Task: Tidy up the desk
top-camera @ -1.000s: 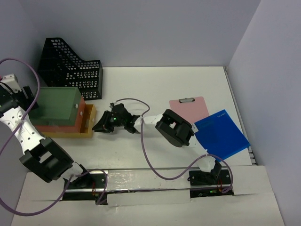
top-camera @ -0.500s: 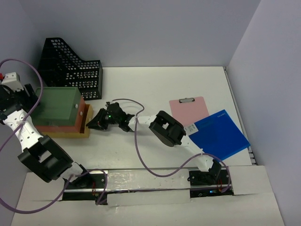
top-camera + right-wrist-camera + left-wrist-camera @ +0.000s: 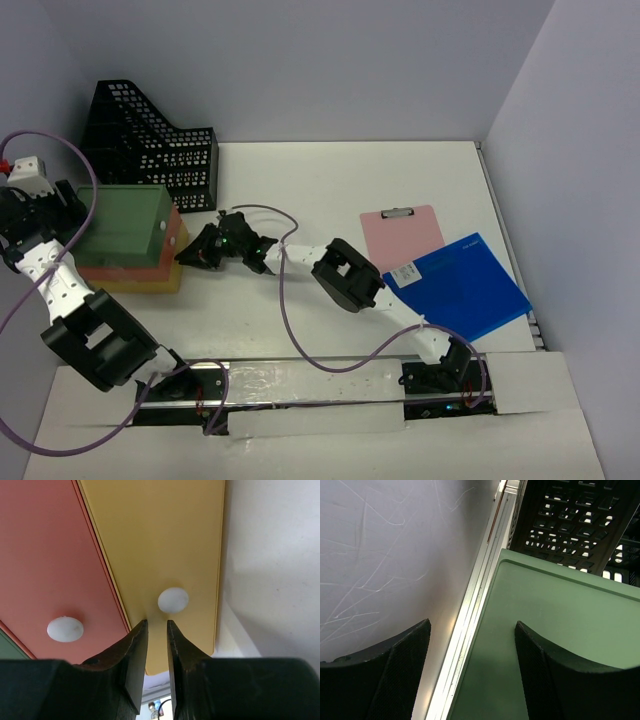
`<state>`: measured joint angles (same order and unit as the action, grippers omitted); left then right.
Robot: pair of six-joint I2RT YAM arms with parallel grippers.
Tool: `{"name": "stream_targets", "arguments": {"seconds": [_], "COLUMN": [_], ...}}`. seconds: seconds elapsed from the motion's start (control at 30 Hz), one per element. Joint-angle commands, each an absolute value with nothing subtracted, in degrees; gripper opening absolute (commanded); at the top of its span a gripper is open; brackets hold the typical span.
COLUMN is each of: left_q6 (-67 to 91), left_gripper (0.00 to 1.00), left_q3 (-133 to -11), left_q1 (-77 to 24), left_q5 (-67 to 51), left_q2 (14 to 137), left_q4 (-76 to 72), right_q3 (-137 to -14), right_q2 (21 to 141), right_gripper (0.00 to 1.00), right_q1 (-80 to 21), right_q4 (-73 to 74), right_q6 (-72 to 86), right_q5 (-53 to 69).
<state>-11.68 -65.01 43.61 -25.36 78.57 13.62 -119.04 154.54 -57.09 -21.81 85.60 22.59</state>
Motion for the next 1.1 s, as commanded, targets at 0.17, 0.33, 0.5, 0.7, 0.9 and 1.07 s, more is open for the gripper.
{"name": "stream_targets", "arguments": {"seconds": [0.17, 0.33, 0.5, 0.7, 0.9, 1.07], "left_q6": [-13.9, -14.3, -13.9, -13.2, -12.6, -12.9], "left_gripper": [0.75, 0.77, 0.78, 0.78, 0.79, 0.82], "left_q3": [-61.2, -63.7, -67.4, -71.3, -74.5, -77.7], "left_q1": [43.6, 43.5, 43.5, 43.5, 43.5, 43.5], "left_q5": [-23.4, -22.3, -22.9, -23.2, -24.2, -26.4], "left_q2": [81.1, 81.1, 82.0, 83.1, 82.6, 81.9], "left_q4": [31.5, 32.9, 34.1, 35.7, 37.4, 39.8], "right_q3": [-122.5, -110.2, -99.2, -89.2, -69.5, -55.1], "right_q2": [151.6, 140.5, 123.6, 107.2, 88.2, 69.9], "right_gripper": [0.3, 0.32, 0.35, 0.4, 0.42, 0.48], "right_q1": [-57.3, -55.5, -53.5, -49.9, -40.7, -32.6], "right_q4": [-20.1, -20.1, -15.4, -5.0, 1.8, 15.1], "right_q6": [78.0, 70.9, 55.8, 43.9, 41.4, 36.2], "right_q5": [21.5, 19.4, 15.2, 13.9, 11.7, -2.7]}}
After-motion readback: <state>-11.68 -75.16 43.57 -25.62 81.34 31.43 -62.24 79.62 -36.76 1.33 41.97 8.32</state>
